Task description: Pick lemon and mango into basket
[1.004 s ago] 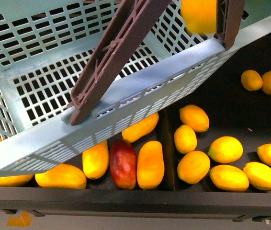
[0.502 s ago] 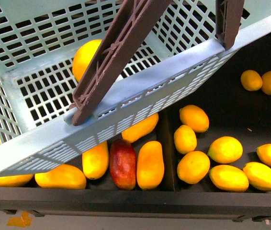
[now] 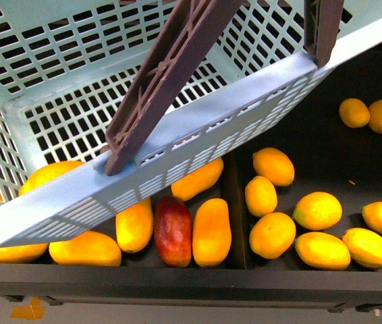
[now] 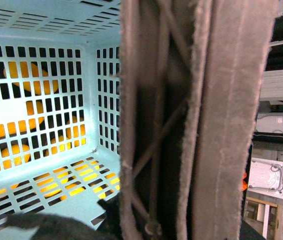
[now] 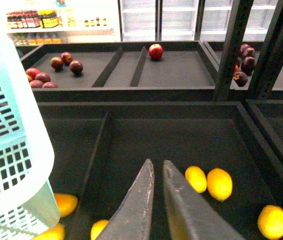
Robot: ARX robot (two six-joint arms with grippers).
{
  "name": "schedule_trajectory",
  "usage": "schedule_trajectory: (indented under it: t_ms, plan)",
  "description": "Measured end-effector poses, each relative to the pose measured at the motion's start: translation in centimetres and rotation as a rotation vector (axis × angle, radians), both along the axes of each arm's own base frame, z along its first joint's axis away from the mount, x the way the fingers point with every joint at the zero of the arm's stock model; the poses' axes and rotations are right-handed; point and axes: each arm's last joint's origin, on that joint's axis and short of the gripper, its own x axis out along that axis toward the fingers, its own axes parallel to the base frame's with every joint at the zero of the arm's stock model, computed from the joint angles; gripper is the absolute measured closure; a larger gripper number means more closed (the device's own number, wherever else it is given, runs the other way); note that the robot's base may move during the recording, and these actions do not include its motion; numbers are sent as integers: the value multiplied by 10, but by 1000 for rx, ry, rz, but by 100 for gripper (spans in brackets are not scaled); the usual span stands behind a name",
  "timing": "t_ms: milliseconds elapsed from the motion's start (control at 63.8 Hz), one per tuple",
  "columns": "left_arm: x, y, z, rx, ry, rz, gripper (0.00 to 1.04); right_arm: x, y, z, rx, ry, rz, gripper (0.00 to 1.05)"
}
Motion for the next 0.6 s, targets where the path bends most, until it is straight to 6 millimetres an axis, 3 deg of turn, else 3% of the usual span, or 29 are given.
schedule_trajectory:
  t_ms: [298, 596]
  plan:
    - [0, 0, 0, -3, 2, -5, 91, -34, -4, -17, -4, -1, -13, 103]
    - [0, 0, 0, -3, 2, -5, 91, -52, -4, -24, -4, -2, -13, 103]
